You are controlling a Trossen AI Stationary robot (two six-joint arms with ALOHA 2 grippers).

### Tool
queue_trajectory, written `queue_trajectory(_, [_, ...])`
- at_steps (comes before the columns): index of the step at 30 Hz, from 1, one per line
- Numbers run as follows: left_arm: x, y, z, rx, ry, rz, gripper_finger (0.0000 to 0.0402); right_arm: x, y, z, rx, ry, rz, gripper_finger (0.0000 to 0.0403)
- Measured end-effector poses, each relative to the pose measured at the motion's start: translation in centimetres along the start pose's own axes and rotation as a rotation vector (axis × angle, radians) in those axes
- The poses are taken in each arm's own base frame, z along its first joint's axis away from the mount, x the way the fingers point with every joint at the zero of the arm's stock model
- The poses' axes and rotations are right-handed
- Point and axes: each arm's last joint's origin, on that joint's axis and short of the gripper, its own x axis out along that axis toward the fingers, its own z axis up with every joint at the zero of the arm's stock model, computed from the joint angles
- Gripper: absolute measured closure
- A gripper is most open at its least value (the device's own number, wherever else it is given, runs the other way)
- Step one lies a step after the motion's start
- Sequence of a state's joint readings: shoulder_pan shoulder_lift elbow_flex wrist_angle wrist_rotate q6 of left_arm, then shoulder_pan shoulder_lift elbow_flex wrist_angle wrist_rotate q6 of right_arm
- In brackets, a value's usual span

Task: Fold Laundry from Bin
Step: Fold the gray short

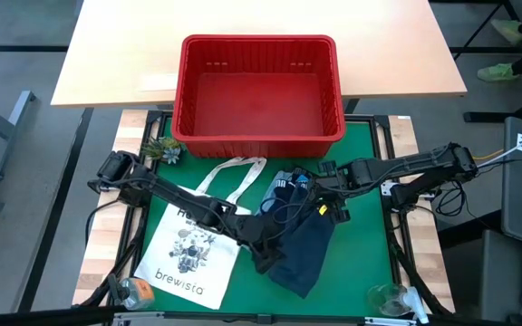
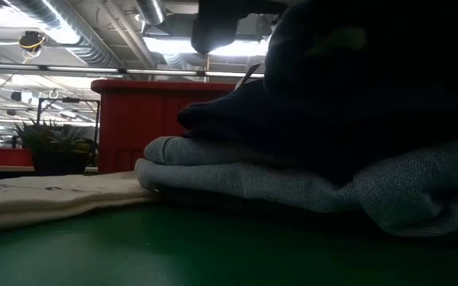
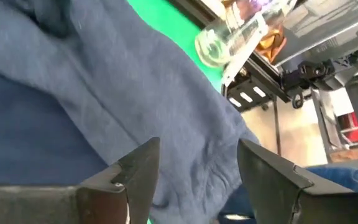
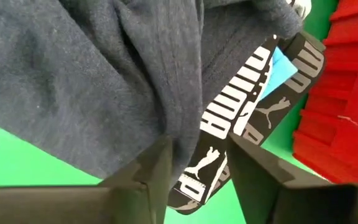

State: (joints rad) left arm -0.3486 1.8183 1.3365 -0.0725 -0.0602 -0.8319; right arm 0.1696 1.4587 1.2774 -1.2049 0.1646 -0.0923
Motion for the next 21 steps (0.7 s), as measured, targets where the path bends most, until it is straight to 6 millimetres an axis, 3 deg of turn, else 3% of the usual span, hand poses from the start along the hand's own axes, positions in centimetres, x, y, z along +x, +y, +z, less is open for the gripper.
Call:
queue_trajectory(8, [-0.1,-0.8,-1.6,-0.078,0.078,-0.003,0.0195,0.0,0.0,0.0,-0.023,0.0,0.0,0.0231])
queue_trajectory(12, [0.7,-1.0,-3.0,-0.078,0.116,0.003,0.0195,-0.1,0.0,0.0,-0.052,-0.004,0.02,0.023])
queue_trajectory(21, [2.5,-0.4,-4.4,-0.131,0.139,0.03,0.0195,-3.8,-0.6,1.9,-0.129,-0.199,0.072,0.023])
